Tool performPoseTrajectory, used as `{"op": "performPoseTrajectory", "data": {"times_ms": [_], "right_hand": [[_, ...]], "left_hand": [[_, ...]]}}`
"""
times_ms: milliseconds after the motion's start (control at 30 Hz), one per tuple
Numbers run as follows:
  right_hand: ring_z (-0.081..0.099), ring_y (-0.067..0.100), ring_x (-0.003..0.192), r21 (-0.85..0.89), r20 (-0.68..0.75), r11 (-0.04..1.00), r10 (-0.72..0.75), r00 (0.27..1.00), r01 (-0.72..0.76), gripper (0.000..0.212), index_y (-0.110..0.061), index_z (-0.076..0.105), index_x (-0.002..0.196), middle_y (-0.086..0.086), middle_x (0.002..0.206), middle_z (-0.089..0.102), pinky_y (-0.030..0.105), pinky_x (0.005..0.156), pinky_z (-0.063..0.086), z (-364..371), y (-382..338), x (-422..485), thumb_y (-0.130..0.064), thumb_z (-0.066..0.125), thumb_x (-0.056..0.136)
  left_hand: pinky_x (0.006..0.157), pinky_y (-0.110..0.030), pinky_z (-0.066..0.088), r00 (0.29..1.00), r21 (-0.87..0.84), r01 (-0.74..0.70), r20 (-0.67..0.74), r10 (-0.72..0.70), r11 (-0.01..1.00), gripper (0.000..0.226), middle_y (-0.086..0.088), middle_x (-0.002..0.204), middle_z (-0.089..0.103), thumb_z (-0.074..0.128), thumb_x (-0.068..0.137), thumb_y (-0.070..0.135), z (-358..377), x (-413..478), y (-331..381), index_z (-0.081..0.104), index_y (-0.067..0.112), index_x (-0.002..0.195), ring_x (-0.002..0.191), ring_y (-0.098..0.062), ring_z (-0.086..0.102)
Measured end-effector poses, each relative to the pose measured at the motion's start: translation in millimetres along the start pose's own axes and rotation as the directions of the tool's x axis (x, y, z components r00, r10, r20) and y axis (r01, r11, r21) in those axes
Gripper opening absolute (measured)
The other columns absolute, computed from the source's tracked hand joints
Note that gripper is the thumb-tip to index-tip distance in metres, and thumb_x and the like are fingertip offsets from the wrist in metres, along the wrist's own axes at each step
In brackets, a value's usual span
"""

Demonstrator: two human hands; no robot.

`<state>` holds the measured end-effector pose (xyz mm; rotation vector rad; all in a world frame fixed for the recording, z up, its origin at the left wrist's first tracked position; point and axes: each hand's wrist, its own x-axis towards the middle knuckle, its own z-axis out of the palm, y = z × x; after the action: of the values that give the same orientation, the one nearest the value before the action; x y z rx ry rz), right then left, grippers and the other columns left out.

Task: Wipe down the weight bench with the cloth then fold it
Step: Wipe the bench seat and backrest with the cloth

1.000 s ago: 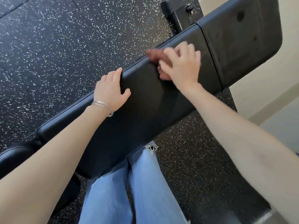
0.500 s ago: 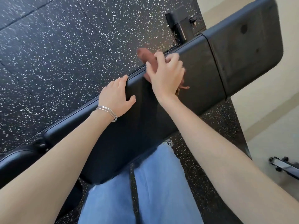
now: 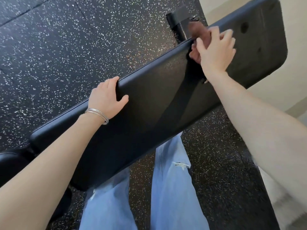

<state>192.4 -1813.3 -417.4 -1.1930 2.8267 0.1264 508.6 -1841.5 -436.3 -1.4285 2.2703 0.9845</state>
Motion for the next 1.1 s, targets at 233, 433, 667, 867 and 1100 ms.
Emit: {"op": "performPoseTrajectory", "data": {"times_ms": [233,433,667,867,1100], "right_hand": [[0.052,0.028,0.083,0.128,-0.116,0.983,-0.117,0.986,0.132,0.033,-0.022,0.061,0.109,0.009,0.098,0.056,0.039,0.070,0.045,16,13,-62,-0.042,0.053,0.085],[0.050,0.031,0.073,0.121,-0.110,0.902,-0.402,0.909,0.413,0.026,-0.022,0.053,0.100,0.012,0.086,0.054,0.040,0.063,0.046,27,115,-138,-0.032,0.064,0.078],[0.055,0.028,0.068,0.092,-0.165,0.886,-0.437,0.884,0.455,0.021,-0.020,0.068,0.088,0.006,0.077,0.057,0.034,0.058,0.042,28,92,-87,-0.036,0.062,0.076],[0.056,0.028,0.089,0.041,-0.090,0.903,-0.423,0.902,0.428,0.034,-0.024,0.063,0.104,0.006,0.098,0.061,0.038,0.070,0.042,9,50,-14,-0.042,0.049,0.079],[0.055,0.027,0.092,0.044,-0.010,0.865,-0.499,0.866,0.499,0.033,-0.027,0.059,0.110,0.006,0.105,0.058,0.038,0.073,0.041,6,62,16,-0.041,0.044,0.083]], "left_hand": [[0.101,-0.051,0.032,0.994,0.024,0.097,-0.045,-0.096,0.995,0.062,-0.013,0.139,0.046,0.049,0.090,0.043,2,4,23,0.034,0.011,0.141,0.124,-0.036,0.043],[0.101,-0.050,0.032,0.998,0.052,0.049,-0.043,-0.047,0.997,0.065,-0.014,0.140,0.043,0.051,0.089,0.043,0,20,57,0.032,0.011,0.143,0.125,-0.037,0.041],[0.106,-0.050,0.027,0.997,0.071,0.031,-0.070,-0.026,0.997,0.069,-0.012,0.145,0.036,0.053,0.088,0.043,5,43,109,0.028,0.011,0.144,0.130,-0.035,0.034],[0.106,-0.051,0.025,0.994,0.095,0.059,-0.094,-0.050,0.994,0.069,-0.015,0.144,0.036,0.049,0.090,0.045,14,62,135,0.027,0.008,0.144,0.130,-0.038,0.034],[0.107,-0.051,0.025,0.988,0.128,0.090,-0.139,-0.072,0.988,0.069,-0.017,0.144,0.035,0.046,0.092,0.046,18,76,164,0.026,0.007,0.145,0.130,-0.038,0.033]]}}
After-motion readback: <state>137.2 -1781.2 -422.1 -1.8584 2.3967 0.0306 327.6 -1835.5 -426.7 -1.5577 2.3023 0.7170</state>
